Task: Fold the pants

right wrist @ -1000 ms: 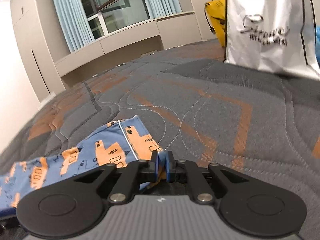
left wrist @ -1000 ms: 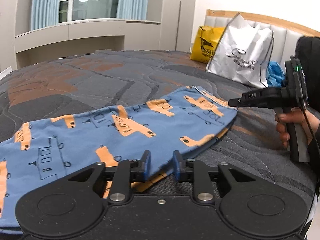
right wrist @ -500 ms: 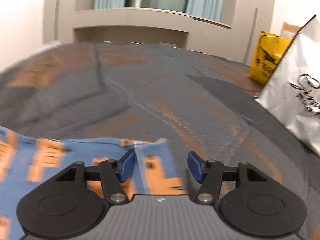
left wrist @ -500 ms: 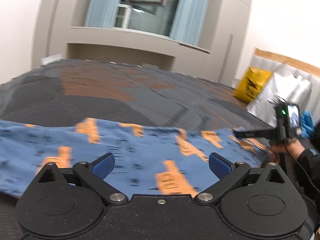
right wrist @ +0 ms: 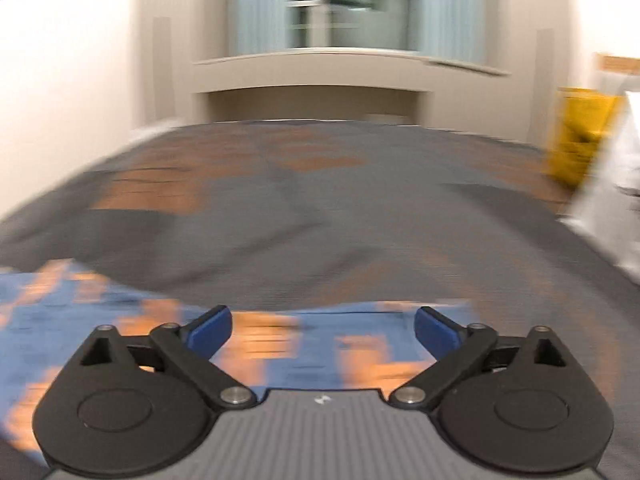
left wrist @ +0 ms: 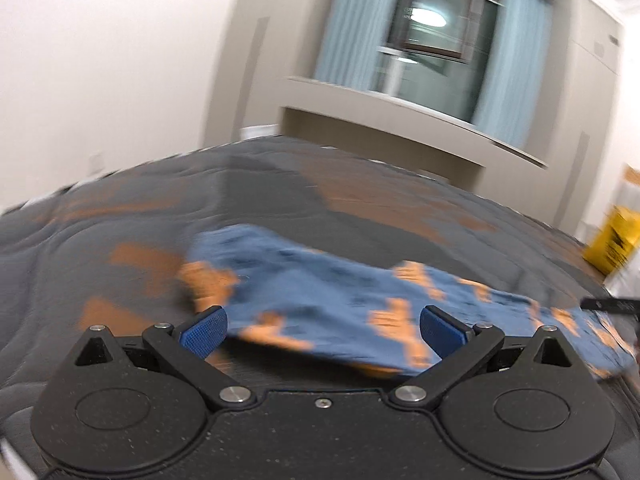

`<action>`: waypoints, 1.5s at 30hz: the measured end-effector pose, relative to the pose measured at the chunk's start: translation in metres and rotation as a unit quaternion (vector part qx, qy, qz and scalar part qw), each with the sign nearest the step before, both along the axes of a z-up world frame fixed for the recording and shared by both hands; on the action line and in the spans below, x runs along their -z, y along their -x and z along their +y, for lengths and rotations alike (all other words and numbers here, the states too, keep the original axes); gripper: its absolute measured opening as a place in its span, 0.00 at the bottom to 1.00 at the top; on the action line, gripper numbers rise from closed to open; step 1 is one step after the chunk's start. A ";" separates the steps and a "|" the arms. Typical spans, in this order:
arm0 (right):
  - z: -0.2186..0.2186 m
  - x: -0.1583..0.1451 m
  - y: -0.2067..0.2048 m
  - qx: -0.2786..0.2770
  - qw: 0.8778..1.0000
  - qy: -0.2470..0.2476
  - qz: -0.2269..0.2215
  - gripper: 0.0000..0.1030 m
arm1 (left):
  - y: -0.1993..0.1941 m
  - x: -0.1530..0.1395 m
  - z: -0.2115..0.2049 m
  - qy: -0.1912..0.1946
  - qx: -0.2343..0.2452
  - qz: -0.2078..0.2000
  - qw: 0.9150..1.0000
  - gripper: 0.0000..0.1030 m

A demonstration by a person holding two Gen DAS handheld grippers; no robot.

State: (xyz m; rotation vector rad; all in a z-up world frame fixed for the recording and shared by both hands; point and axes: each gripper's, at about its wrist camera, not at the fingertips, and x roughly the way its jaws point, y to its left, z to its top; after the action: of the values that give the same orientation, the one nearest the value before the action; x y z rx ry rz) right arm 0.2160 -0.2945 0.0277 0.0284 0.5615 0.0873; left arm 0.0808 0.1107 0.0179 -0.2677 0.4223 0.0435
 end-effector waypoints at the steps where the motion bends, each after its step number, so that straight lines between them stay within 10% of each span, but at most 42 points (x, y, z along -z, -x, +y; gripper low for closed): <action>1: 0.018 -0.001 -0.001 -0.032 0.999 -0.013 0.003 0.99 | 0.001 0.003 0.013 0.011 -0.013 0.002 1.000 0.99; 13: 0.226 -0.013 -0.070 -0.275 0.961 -0.019 0.019 0.94 | -0.009 0.019 0.095 0.095 -0.043 -0.022 0.994 0.99; 25: 0.411 0.000 -0.138 -0.499 0.855 -0.048 0.132 0.81 | -0.017 0.034 0.108 0.105 -0.006 -0.018 0.994 0.99; 27: 0.421 0.006 -0.133 -0.513 0.847 -0.027 0.137 0.44 | -0.019 0.034 0.109 0.106 -0.002 -0.018 0.994 0.99; 29: 0.418 0.008 -0.125 -0.514 0.848 -0.021 0.125 0.29 | -0.022 0.034 0.110 0.107 0.003 -0.021 0.994 0.99; 34: 0.384 -0.006 -0.120 -0.506 0.852 -0.103 0.090 0.21 | -0.036 0.028 0.105 0.108 0.029 -0.036 0.993 0.99; 45: 0.316 -0.041 -0.118 -0.558 0.794 -0.240 -0.009 0.21 | -0.095 0.038 0.114 0.246 0.106 -0.048 0.962 0.99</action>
State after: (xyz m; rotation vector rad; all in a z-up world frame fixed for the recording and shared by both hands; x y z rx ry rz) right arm 0.3341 0.0212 0.0687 0.1908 0.4577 1.3977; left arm 0.1759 0.2248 -0.0203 -0.7101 0.3577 -0.2880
